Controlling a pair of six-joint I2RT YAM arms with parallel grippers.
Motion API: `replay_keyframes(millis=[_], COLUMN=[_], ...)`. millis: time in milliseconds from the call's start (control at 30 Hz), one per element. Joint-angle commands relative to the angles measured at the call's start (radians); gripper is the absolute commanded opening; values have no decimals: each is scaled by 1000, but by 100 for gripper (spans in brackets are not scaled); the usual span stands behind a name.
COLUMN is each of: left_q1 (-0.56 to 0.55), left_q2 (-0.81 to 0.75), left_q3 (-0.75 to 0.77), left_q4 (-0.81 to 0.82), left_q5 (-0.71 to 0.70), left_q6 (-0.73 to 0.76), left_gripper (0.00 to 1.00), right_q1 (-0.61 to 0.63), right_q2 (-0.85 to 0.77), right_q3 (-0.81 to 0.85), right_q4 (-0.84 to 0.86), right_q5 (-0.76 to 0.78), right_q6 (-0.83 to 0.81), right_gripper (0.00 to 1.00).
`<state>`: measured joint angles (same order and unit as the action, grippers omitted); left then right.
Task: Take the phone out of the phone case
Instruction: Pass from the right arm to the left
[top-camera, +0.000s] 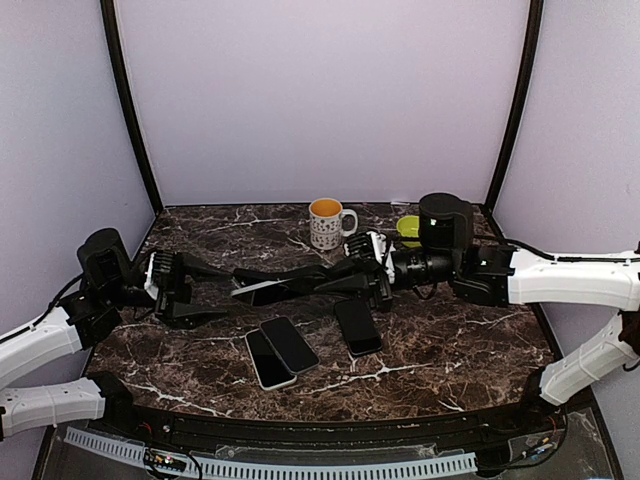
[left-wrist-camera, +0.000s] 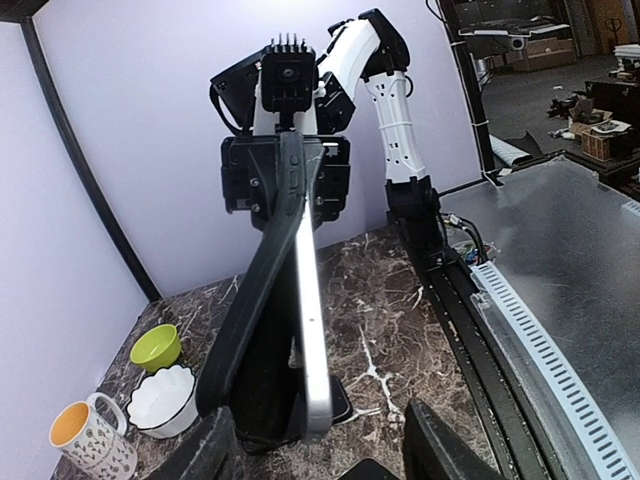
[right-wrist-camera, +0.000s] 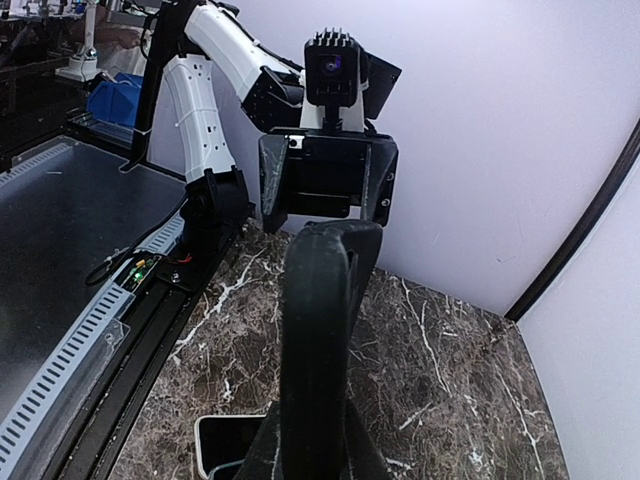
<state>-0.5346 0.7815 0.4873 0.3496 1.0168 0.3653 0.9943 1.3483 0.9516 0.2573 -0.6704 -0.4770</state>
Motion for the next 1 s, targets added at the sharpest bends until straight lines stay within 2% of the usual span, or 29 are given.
replay_keyframes(millis=[0, 167, 500, 800, 967], left_q1=[-11, -11, -11, -11, -11], left_q2=[8, -3, -13, -23, -17], left_q3=[-7, -10, -3, -5, -4], left_q4=[37, 25, -26, -34, -33], left_q5=[-59, -46, -27, -54, -24], left_q6=[9, 28, 74, 92, 85], left_gripper=[60, 59, 47, 44, 43], right_q1=[70, 70, 65, 38, 32], right_q2=[20, 5, -44, -90, -109], right_q3=[49, 28, -14, -37, -37], right_q4=[107, 141, 144, 128, 95], right_q5=[-80, 10, 305, 368, 327], right_q6=[5, -10, -86, -94, -102], right_gripper=[0, 0, 0, 0, 0])
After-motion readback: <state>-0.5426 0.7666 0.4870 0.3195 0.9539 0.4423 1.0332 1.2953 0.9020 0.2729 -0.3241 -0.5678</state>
